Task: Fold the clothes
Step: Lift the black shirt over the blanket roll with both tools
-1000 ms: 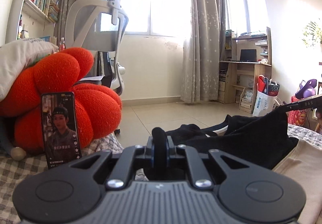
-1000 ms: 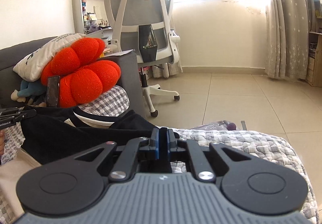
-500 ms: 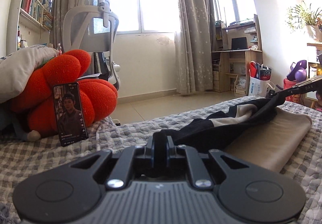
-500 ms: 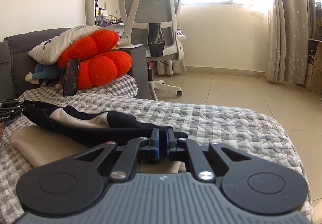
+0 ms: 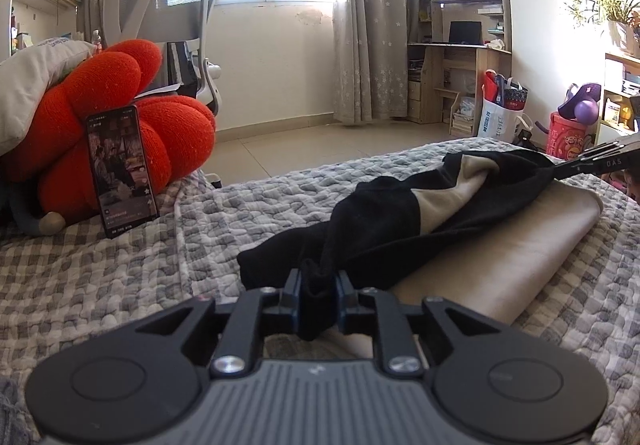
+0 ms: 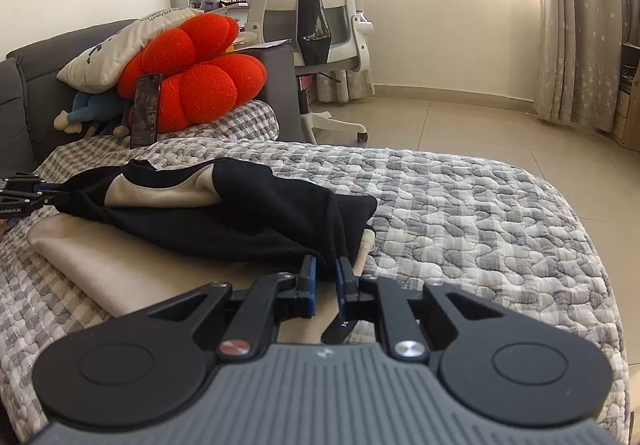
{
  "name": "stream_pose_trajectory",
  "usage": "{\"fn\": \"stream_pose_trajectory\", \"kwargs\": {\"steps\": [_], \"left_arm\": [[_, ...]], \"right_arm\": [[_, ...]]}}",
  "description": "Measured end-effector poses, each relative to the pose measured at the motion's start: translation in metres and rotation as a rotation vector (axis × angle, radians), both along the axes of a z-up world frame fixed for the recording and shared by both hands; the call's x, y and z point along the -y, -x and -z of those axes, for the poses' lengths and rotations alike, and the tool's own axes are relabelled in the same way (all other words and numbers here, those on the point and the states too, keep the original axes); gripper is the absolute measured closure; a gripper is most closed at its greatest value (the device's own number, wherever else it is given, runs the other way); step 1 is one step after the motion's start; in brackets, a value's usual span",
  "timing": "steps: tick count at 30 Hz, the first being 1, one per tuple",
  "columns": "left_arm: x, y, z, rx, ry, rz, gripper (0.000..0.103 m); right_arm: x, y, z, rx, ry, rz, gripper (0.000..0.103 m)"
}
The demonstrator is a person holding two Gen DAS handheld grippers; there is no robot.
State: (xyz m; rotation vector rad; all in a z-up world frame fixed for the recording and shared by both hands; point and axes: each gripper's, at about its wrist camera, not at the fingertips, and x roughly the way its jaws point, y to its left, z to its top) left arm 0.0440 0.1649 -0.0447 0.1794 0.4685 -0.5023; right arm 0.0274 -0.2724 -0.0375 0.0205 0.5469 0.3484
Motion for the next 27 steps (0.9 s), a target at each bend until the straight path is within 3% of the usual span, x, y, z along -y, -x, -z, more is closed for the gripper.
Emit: {"fn": "stream_pose_trajectory", "kwargs": {"steps": [2,3,5,11,21,27], "left_arm": [[-0.003,0.001,-0.008,-0.014,0.017,0.009,0.062],[-0.005,0.001,-0.013,-0.019,0.032,0.015,0.056],[-0.008,-0.001,-0.022,-0.02,0.078,0.026,0.053],[0.005,-0.032,-0.032,-0.097,0.174,0.034,0.05],[0.019,-0.079,-0.012,-0.249,0.273,0.029,0.052],[0.024,-0.084,-0.005,-0.268,0.269,0.052,0.052]], "right_arm": [[0.003,0.002,-0.007,-0.008,-0.022,-0.007,0.082],[0.004,0.002,-0.011,-0.008,-0.036,-0.01,0.069],[0.004,-0.001,-0.018,0.003,-0.06,-0.016,0.058],[-0.015,-0.03,-0.027,-0.008,-0.074,-0.072,0.058],[-0.037,-0.082,-0.018,-0.124,-0.161,-0.152,0.058],[-0.038,-0.096,-0.009,-0.166,-0.216,-0.166,0.057]]}}
